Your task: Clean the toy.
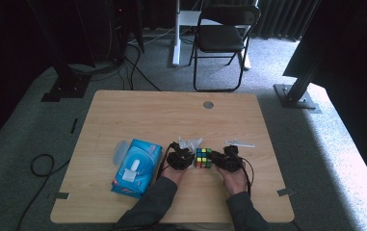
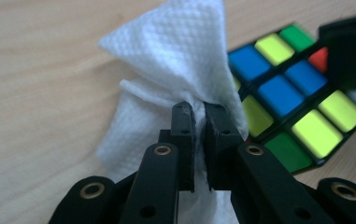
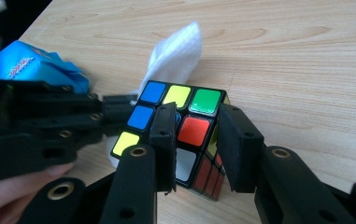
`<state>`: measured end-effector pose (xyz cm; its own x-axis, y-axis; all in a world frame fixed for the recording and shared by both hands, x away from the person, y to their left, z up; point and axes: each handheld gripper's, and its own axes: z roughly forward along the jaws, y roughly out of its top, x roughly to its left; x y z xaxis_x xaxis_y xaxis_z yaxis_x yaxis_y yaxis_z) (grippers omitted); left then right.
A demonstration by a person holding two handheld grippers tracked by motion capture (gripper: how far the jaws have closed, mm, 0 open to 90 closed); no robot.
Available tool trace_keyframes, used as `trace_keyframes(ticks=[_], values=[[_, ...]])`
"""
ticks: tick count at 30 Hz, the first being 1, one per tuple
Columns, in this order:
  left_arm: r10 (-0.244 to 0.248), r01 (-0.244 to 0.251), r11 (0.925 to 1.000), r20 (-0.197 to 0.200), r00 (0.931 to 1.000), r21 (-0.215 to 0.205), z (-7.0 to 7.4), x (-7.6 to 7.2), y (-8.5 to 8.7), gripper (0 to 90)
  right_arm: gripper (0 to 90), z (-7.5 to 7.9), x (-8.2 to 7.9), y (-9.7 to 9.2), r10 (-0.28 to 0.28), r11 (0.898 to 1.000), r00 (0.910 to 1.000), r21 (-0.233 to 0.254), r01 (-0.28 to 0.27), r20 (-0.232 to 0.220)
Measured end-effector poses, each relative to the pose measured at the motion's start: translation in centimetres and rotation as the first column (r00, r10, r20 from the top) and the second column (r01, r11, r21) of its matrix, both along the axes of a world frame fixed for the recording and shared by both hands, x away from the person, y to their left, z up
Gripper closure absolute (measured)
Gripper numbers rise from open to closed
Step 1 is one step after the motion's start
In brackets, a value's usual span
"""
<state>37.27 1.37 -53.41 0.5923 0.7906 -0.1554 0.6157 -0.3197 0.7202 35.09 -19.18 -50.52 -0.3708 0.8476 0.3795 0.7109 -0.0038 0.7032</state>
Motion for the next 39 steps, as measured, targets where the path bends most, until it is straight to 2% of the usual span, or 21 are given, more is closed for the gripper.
trace_keyframes(ticks=[6, 7, 8, 13, 17, 22, 27, 34, 39], values=[[-0.009, 0.009, 0.9999, -0.018, 0.9998, 0.013, -0.5, 0.2, 0.0, 84.4, 68.4, 0.0, 0.0, 0.0, -0.001, 1.0, 1.0, 0.0, 0.001, 0.0], [-0.009, 0.009, 0.9999, -0.018, 0.9998, 0.013, -0.5, 0.2, 0.0, 84.3, 68.4, 0.0, 0.0, 0.0, -0.001, 1.0, 1.0, 0.0, 0.001, 0.0], [-0.02, 0.02, 0.9993, -0.016, 0.9997, 0.032, -0.4, 0.3, -0.1, 84.3, 68.4, 0.0, 0.0, 0.0, -0.002, 1.0, 1.0, 0.0, 0.002, -0.001], [-0.023, 0.023, 0.9988, -0.013, 0.9997, 0.044, -0.3, 0.3, -0.1, 84.1, 68.4, 0.0, 0.0, 0.0, -0.003, 1.0, 1.0, 0.001, 0.003, 0.0], [-0.006, 0.006, 0.9997, 0.0, 1.0, 0.023, 0.5, 0.2, 0.3, 83.9, 68.4, -0.1, 0.0, 0.0, -0.003, 1.0, 1.0, 0.005, 0.003, 0.001], [0.012, -0.011, 0.9996, 0.045, 0.9989, -0.028, 2.6, -0.2, 1.5, 84.0, 68.3, -0.1, 0.0, 0.0, -0.003, 1.0, 1.0, 0.006, 0.003, 0.001], [0.005, -0.001, 0.9985, 0.067, 0.9978, -0.054, 3.7, -0.8, 2.1, 84.0, 68.4, -0.1, -0.1, 0.0, -0.004, 1.0, 1.0, 0.006, 0.004, 0.001], [-0.03, 0.032, 0.9982, 0.045, 0.9985, -0.05, 3.0, -1.1, 1.3, 84.0, 68.4, -0.1, -0.1, 0.0, -0.005, 1.0, 1.0, 0.006, 0.005, 0.001], [-0.051, 0.052, 0.9986, 0.027, 0.9983, -0.012, 2.0, -1.1, 0.5, 84.0, 68.4, -0.1, -0.1, 0.0, -0.006, 1.0, 1.0, 0.006, 0.006, 0.001]])
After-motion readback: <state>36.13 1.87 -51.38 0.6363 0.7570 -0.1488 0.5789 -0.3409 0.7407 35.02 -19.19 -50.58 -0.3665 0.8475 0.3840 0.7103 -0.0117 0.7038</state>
